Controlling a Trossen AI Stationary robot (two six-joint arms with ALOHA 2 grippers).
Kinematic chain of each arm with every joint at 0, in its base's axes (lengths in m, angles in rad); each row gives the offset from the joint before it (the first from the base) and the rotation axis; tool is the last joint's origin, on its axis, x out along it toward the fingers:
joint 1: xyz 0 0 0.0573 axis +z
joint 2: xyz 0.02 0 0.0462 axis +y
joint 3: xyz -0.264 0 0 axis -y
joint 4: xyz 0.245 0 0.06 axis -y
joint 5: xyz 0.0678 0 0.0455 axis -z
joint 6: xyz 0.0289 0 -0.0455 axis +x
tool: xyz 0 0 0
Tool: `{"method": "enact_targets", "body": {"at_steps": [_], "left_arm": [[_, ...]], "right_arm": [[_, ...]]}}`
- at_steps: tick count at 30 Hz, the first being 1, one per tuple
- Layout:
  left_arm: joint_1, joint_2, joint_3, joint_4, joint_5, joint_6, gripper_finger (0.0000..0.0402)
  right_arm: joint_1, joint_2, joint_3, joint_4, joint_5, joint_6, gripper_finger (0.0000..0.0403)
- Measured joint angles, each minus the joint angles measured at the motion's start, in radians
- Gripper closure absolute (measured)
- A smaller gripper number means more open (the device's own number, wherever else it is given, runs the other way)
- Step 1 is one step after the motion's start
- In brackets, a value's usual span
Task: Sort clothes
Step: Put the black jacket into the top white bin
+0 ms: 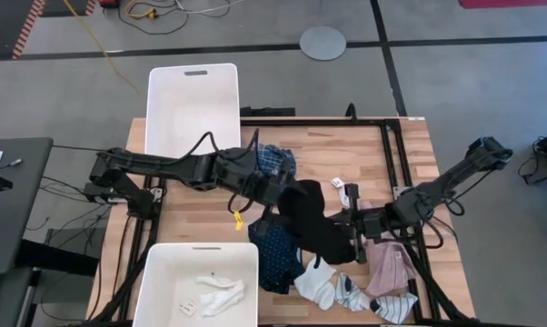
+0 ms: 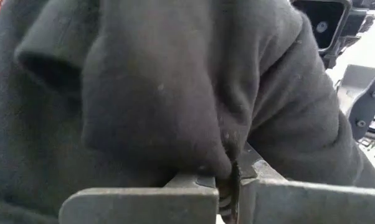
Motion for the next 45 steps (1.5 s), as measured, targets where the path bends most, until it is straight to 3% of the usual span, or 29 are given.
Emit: {"method": "enact_targets", "body": {"at_steps": [8, 21, 34, 45], "left_arm": [[0.0, -0.002, 0.0, -0.026, 0.001, 0.052, 0.0286], [-0.003, -0.023, 0.002, -0.074, -0.035, 0.124, 0.0289], [-0.007, -0.118, 0.002, -0.121, -0.114, 0.144, 0.0289], [-0.013, -0.211, 0.002, -0.156, -0.267, 0.202, 0.0289]], "right_arm": [[-0.004, 0.013, 0.0, -0.001, 0.011, -0.003, 0.0386], [-0.001, 0.011, 0.0, -0.038, 0.039, 0.008, 0.0299], [0.103, 0.012, 0.0, -0.101, 0.33, 0.003, 0.0157], [0.176, 0.011, -0.001, -0.142, 0.539, 0.053, 0.0148]]}}
